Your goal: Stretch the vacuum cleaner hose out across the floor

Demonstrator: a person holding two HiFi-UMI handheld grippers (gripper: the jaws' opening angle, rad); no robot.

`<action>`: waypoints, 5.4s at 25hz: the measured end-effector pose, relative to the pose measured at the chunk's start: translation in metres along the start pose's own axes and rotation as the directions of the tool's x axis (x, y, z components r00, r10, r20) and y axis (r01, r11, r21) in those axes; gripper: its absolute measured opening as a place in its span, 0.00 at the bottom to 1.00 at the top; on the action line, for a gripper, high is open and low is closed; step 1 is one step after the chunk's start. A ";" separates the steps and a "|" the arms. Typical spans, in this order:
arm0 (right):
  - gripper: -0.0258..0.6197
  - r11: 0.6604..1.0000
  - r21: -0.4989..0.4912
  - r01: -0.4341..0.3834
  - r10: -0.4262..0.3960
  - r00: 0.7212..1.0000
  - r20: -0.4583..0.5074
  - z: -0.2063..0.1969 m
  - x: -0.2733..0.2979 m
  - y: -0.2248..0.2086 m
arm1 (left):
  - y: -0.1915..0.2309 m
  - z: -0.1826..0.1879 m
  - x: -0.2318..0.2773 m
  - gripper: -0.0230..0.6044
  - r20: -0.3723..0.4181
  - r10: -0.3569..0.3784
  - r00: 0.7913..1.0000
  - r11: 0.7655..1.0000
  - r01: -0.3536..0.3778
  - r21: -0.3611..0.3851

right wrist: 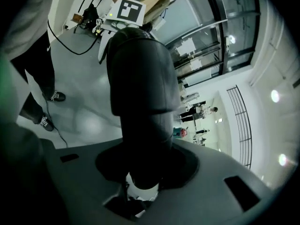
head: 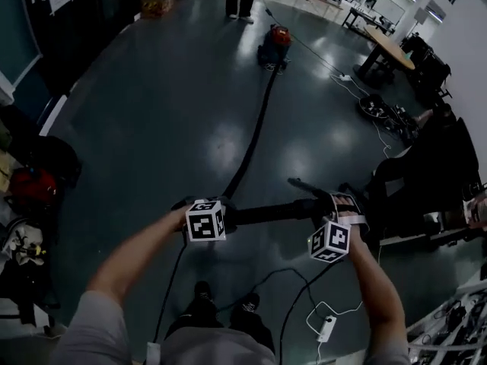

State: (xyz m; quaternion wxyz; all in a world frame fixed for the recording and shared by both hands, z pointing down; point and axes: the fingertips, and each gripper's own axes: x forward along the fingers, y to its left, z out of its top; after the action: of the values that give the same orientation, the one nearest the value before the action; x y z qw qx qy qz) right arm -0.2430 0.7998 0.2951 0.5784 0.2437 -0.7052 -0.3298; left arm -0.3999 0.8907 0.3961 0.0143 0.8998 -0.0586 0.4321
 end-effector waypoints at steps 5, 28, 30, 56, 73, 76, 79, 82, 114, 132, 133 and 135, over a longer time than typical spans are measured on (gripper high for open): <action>0.24 0.986 0.150 -0.078 0.090 0.993 -0.079 -0.088 -0.001 0.107 | -0.025 0.001 0.095 0.32 -0.057 0.012 0.998 1.000 -0.012 0.012; 0.24 0.969 0.142 -0.200 0.215 0.971 -0.100 -0.156 0.061 0.433 | -0.145 -0.143 0.341 0.59 -0.190 0.179 0.965 0.935 -0.227 -0.272; 0.24 0.967 0.118 -0.225 0.240 0.962 -0.129 -0.137 0.061 0.455 | -0.153 -0.168 0.333 0.59 -0.198 0.226 0.954 0.933 -0.271 -0.235; 0.24 0.506 0.151 -0.849 0.842 0.524 0.124 -0.075 0.041 0.788 | -0.417 -0.187 0.452 0.60 -0.040 -0.152 0.988 0.937 0.131 -0.324; 0.26 0.399 0.286 -0.871 0.913 0.406 -0.037 -0.089 0.126 1.023 | -0.485 -0.323 0.627 0.60 -0.141 -0.275 0.951 0.941 0.236 -0.244; 0.26 0.393 0.316 -0.864 0.906 0.422 0.026 -0.084 0.128 1.036 | -0.496 -0.336 0.647 0.60 -0.138 -0.288 0.948 0.940 0.252 -0.229; 0.26 0.437 0.332 -0.836 0.876 0.480 0.055 -0.085 0.131 1.047 | -0.507 -0.343 0.665 0.60 -0.138 -0.296 0.945 0.942 0.265 -0.207; 0.27 0.467 0.365 -0.806 0.838 0.535 0.108 -0.084 0.136 1.056 | -0.515 -0.343 0.678 0.60 -0.136 -0.314 0.940 0.938 0.285 -0.197; 0.05 0.608 0.642 -0.468 0.457 0.867 0.199 -0.219 0.066 0.950 | -0.474 -0.229 0.642 0.05 -0.060 -0.128 0.990 0.978 0.116 -0.175; 0.05 0.312 0.868 -0.387 0.006 0.914 0.406 -0.153 -0.270 0.582 | -0.490 0.093 0.303 0.05 0.106 0.064 0.992 0.952 -0.028 -0.305; 0.05 0.304 0.869 -0.389 -0.009 0.911 0.412 -0.149 -0.289 0.566 | -0.495 0.110 0.285 0.05 0.117 0.084 0.989 0.948 -0.044 -0.314; 0.05 0.277 0.874 -0.399 -0.048 0.903 0.427 -0.137 -0.330 0.534 | -0.509 0.140 0.248 0.05 0.134 0.122 0.984 0.941 -0.071 -0.331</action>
State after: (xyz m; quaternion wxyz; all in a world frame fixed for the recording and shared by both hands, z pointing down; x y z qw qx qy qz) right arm -0.0192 1.3689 0.4936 0.2087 0.3887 -0.8792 0.1797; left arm -0.0776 1.3626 0.5141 0.1364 0.9115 -0.1740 0.3468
